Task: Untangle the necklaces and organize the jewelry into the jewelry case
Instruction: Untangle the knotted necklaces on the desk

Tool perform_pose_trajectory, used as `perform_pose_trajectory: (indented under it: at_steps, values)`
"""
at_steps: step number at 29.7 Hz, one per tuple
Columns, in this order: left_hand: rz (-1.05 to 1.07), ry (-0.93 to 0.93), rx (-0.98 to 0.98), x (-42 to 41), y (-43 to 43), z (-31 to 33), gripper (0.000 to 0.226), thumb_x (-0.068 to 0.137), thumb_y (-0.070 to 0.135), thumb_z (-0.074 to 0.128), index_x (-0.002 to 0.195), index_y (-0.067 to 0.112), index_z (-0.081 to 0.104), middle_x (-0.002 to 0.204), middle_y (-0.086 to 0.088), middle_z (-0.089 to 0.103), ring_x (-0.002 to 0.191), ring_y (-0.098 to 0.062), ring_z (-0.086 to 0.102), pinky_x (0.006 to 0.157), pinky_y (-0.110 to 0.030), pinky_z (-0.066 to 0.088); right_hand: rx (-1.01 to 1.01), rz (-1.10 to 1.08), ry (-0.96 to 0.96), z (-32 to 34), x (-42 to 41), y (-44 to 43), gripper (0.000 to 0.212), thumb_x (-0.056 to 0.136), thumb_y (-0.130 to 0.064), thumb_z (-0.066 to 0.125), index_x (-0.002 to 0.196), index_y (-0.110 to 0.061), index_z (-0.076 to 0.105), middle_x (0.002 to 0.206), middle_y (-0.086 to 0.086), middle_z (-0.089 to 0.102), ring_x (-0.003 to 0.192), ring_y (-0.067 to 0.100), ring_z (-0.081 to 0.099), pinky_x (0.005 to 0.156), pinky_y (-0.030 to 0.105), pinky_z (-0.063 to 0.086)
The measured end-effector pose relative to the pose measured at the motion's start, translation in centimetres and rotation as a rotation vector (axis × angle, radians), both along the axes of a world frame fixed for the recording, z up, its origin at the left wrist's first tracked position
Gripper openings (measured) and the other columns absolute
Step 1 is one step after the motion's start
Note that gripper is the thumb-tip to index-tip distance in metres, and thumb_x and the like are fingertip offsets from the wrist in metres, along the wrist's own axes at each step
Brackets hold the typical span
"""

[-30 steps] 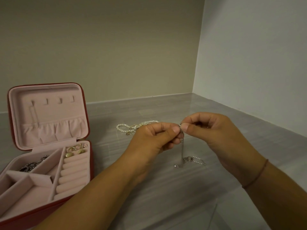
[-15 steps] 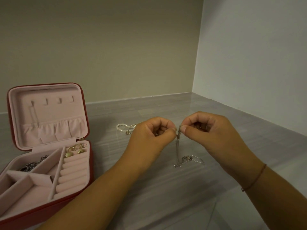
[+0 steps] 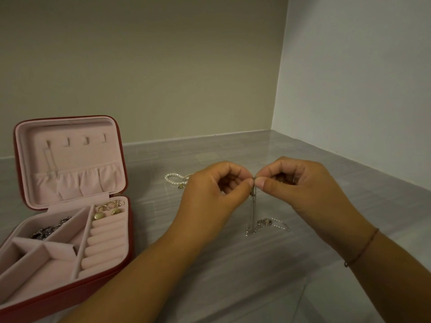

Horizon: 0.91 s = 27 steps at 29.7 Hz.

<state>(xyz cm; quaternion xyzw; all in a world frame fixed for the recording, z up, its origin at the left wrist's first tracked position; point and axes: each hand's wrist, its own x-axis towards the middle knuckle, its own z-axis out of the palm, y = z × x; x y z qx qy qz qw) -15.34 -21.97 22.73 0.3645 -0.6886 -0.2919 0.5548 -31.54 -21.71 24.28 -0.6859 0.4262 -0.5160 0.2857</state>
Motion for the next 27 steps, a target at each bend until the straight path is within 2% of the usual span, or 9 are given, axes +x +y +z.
perform_pose_trajectory:
  at_steps: [3, 5, 9, 11, 15, 18, 20, 24, 27]
  values:
    - [0.049, -0.151, -0.107, 0.00, -0.04, -0.06, 0.013, 0.081, 0.008, 0.070, 0.079, 0.020, 0.067, 0.070, 0.009, 0.061, 0.064, 0.000, 0.054, 0.061, -0.010, 0.042, -0.012, 0.026, 0.048, 0.18, -0.17, 0.21, 0.002, 0.075, -0.016, 0.074, 0.076, -0.017, 0.073, 0.071, 0.003, 0.066, 0.066, 0.009, 0.055, 0.063, 0.017, 0.046]
    - [0.050, -0.193, -0.129, -0.02, -0.06, -0.11, 0.013, 0.082, 0.008, 0.069, 0.080, 0.020, 0.065, 0.072, 0.007, 0.061, 0.066, -0.002, 0.054, 0.061, -0.011, 0.043, 0.002, 0.036, 0.037, 0.11, -0.21, 0.24, 0.002, 0.075, -0.015, 0.074, 0.076, -0.016, 0.072, 0.071, 0.004, 0.067, 0.067, 0.010, 0.055, 0.064, 0.019, 0.046]
    - [-0.011, -0.099, 0.003, -0.16, -0.01, -0.05, 0.012, 0.084, 0.010, 0.065, 0.077, 0.020, 0.064, 0.068, 0.010, 0.058, 0.062, -0.001, 0.050, 0.060, -0.013, 0.043, 0.032, 0.046, -0.018, -0.15, -0.01, 0.25, 0.001, 0.076, -0.015, 0.072, 0.076, -0.015, 0.071, 0.075, 0.011, 0.067, 0.069, 0.012, 0.056, 0.067, 0.021, 0.048]
    - [-0.026, -0.033, 0.082, -0.14, -0.19, -0.06, 0.012, 0.085, 0.013, 0.065, 0.076, 0.020, 0.063, 0.070, 0.005, 0.060, 0.064, -0.004, 0.052, 0.061, -0.016, 0.044, 0.073, 0.032, -0.095, -0.30, 0.05, 0.00, 0.007, 0.078, -0.012, 0.069, 0.072, -0.016, 0.070, 0.067, 0.002, 0.064, 0.066, 0.007, 0.055, 0.066, 0.017, 0.047]
    - [-0.037, 0.036, 0.171, -0.01, -0.51, -0.04, 0.010, 0.087, 0.016, 0.061, 0.078, 0.018, 0.063, 0.081, -0.012, 0.061, 0.072, -0.016, 0.052, 0.068, -0.028, 0.045, 0.184, -0.019, -0.226, -0.38, -0.34, -0.63, 0.015, 0.078, -0.014, 0.064, 0.065, -0.019, 0.068, 0.060, -0.008, 0.058, 0.062, 0.006, 0.049, 0.070, 0.026, 0.040]
    - [-0.082, 0.059, 0.175, -0.04, -0.28, 0.13, 0.006, 0.087, 0.011, 0.064, 0.087, 0.017, 0.067, 0.080, -0.003, 0.063, 0.073, -0.009, 0.056, 0.071, -0.021, 0.049, 0.192, 0.047, -0.242, -0.29, -0.24, -0.36, 0.003, 0.071, -0.016, 0.072, 0.071, -0.017, 0.069, 0.058, -0.010, 0.057, 0.058, 0.003, 0.049, 0.064, 0.019, 0.040]
    - [-0.110, 0.075, 0.166, -0.12, -0.10, 0.20, 0.010, 0.084, 0.014, 0.068, 0.093, 0.016, 0.070, 0.083, -0.004, 0.066, 0.076, -0.006, 0.060, 0.073, -0.014, 0.051, 0.176, 0.093, -0.237, -0.24, -0.25, -0.23, 0.013, 0.066, -0.021, 0.072, 0.076, -0.012, 0.069, 0.058, -0.012, 0.058, 0.056, -0.001, 0.050, 0.058, 0.012, 0.041]
    - [-0.116, 0.100, 0.139, -0.10, 0.09, 0.28, 0.010, 0.081, 0.010, 0.071, 0.089, 0.013, 0.073, 0.088, -0.010, 0.072, 0.081, -0.014, 0.067, 0.076, -0.018, 0.054, 0.164, 0.127, -0.218, -0.14, -0.10, -0.22, 0.005, 0.077, -0.008, 0.068, 0.080, -0.005, 0.068, 0.057, -0.014, 0.060, 0.055, -0.005, 0.053, 0.056, 0.007, 0.041]
    - [-0.099, 0.055, 0.124, -0.10, 0.05, 0.15, 0.007, 0.081, 0.008, 0.070, 0.085, 0.013, 0.073, 0.082, -0.004, 0.073, 0.074, -0.008, 0.067, 0.071, -0.014, 0.052, 0.169, 0.114, -0.207, -0.28, 0.07, -0.31, 0.002, 0.078, -0.010, 0.067, 0.078, -0.010, 0.069, 0.059, -0.013, 0.061, 0.056, -0.005, 0.053, 0.056, 0.007, 0.041]
